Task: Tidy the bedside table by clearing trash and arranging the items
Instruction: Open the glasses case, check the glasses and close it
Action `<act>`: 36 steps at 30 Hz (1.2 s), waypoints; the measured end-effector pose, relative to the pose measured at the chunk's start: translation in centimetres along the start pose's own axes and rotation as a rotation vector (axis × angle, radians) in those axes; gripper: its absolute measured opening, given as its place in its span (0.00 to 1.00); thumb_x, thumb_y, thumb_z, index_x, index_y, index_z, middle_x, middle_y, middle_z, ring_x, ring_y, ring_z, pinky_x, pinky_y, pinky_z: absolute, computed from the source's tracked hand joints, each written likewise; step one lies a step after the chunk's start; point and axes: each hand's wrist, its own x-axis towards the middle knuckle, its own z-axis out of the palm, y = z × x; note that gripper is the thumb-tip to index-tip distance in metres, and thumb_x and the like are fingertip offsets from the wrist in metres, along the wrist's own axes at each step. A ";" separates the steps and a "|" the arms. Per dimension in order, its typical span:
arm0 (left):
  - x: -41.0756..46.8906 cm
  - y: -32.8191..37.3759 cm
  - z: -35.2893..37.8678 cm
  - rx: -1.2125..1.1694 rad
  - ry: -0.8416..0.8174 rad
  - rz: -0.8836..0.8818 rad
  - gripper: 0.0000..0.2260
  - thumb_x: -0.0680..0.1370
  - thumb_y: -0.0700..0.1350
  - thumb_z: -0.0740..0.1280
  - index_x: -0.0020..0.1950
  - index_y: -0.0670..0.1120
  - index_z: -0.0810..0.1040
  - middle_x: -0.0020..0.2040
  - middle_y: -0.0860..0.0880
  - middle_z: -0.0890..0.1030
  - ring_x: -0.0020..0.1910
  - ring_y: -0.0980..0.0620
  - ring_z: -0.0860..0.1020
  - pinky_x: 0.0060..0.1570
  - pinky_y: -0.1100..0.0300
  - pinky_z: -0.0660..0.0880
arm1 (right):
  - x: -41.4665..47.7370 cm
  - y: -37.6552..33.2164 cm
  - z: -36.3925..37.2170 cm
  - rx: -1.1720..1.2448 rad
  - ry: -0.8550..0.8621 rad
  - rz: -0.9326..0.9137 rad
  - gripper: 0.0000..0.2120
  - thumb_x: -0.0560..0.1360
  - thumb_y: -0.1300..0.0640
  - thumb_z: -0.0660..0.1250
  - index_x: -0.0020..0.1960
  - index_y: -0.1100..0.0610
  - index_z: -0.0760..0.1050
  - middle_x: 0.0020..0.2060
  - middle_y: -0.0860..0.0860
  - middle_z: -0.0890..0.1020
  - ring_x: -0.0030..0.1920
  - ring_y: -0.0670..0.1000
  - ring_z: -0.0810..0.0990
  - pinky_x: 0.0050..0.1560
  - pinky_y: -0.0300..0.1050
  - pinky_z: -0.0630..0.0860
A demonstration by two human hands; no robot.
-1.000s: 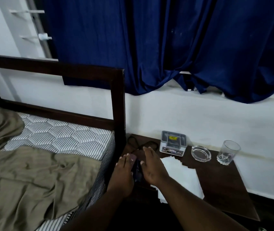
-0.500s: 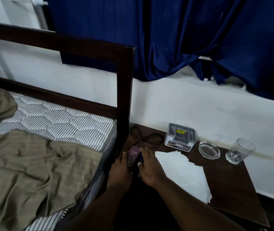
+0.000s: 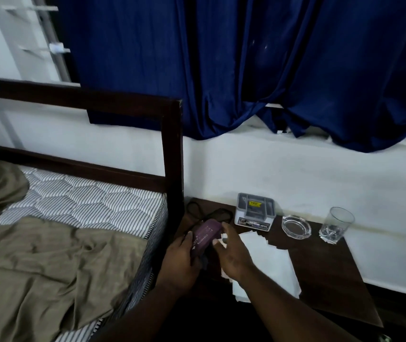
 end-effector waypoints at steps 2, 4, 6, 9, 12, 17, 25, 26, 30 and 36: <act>-0.3 1.5 -1.0 -0.042 -0.048 0.080 0.32 0.75 0.46 0.69 0.78 0.41 0.67 0.73 0.42 0.75 0.71 0.45 0.73 0.73 0.59 0.66 | -1.0 -0.2 -1.8 0.332 -0.011 0.086 0.26 0.83 0.56 0.65 0.78 0.54 0.63 0.72 0.54 0.74 0.65 0.54 0.78 0.67 0.52 0.75; -0.5 3.2 -1.9 -0.089 -0.115 0.154 0.31 0.75 0.46 0.70 0.78 0.42 0.69 0.73 0.44 0.75 0.73 0.48 0.72 0.73 0.63 0.64 | -2.3 -0.3 -3.9 0.651 -0.041 0.144 0.22 0.83 0.58 0.65 0.75 0.53 0.66 0.69 0.56 0.77 0.64 0.54 0.79 0.62 0.51 0.78; -0.4 4.6 -2.6 -0.147 -0.180 0.192 0.32 0.74 0.48 0.69 0.78 0.44 0.70 0.74 0.46 0.75 0.74 0.51 0.72 0.75 0.62 0.64 | -3.6 0.1 -6.0 0.840 -0.049 0.173 0.21 0.82 0.60 0.66 0.74 0.54 0.68 0.67 0.58 0.79 0.67 0.57 0.79 0.65 0.55 0.78; -0.4 7.3 -3.2 -0.197 -0.277 0.256 0.28 0.75 0.46 0.70 0.76 0.46 0.72 0.72 0.49 0.76 0.72 0.54 0.74 0.74 0.58 0.68 | -5.8 1.3 -9.4 0.938 -0.055 0.142 0.17 0.81 0.62 0.67 0.69 0.58 0.73 0.63 0.59 0.81 0.65 0.58 0.80 0.65 0.59 0.78; -0.3 10.6 -3.3 -0.221 -0.358 0.354 0.24 0.76 0.45 0.68 0.72 0.51 0.76 0.64 0.51 0.82 0.63 0.53 0.80 0.65 0.56 0.75 | -7.7 2.2 -12.0 1.007 0.007 0.135 0.15 0.80 0.63 0.68 0.66 0.60 0.75 0.59 0.58 0.83 0.62 0.58 0.82 0.60 0.56 0.81; -0.7 16.6 -2.4 -0.091 -0.168 0.539 0.18 0.77 0.56 0.69 0.65 0.54 0.81 0.55 0.57 0.83 0.55 0.59 0.80 0.58 0.54 0.78 | -10.5 2.6 -15.4 1.141 0.179 0.094 0.15 0.75 0.61 0.73 0.60 0.62 0.77 0.56 0.61 0.84 0.57 0.56 0.85 0.51 0.47 0.84; -2.8 24.3 -2.8 0.477 -0.013 0.941 0.16 0.83 0.53 0.57 0.67 0.50 0.75 0.59 0.50 0.82 0.56 0.47 0.81 0.48 0.52 0.77 | -13.9 2.2 -18.8 1.173 0.281 -0.064 0.14 0.72 0.61 0.74 0.56 0.65 0.78 0.50 0.62 0.86 0.50 0.56 0.87 0.46 0.47 0.84; -3.1 24.9 -3.0 0.544 0.000 0.978 0.16 0.83 0.52 0.56 0.67 0.48 0.75 0.58 0.48 0.82 0.54 0.45 0.82 0.45 0.50 0.78 | -14.1 2.2 -19.1 1.168 0.287 -0.070 0.14 0.74 0.62 0.73 0.57 0.67 0.78 0.51 0.62 0.85 0.51 0.56 0.87 0.46 0.48 0.84; -4.0 25.6 -3.6 0.847 0.175 1.260 0.13 0.75 0.40 0.67 0.57 0.44 0.82 0.44 0.47 0.84 0.35 0.48 0.83 0.27 0.57 0.78 | -14.8 1.9 -20.0 1.154 0.280 -0.103 0.18 0.78 0.65 0.69 0.63 0.74 0.71 0.53 0.64 0.81 0.56 0.59 0.83 0.58 0.54 0.83; -3.9 25.8 -3.5 0.883 0.359 1.404 0.19 0.77 0.37 0.56 0.61 0.40 0.83 0.46 0.44 0.85 0.37 0.48 0.84 0.30 0.55 0.80 | -15.6 1.3 -20.0 1.231 0.277 -0.153 0.17 0.79 0.66 0.67 0.64 0.74 0.71 0.52 0.64 0.83 0.52 0.57 0.86 0.51 0.48 0.84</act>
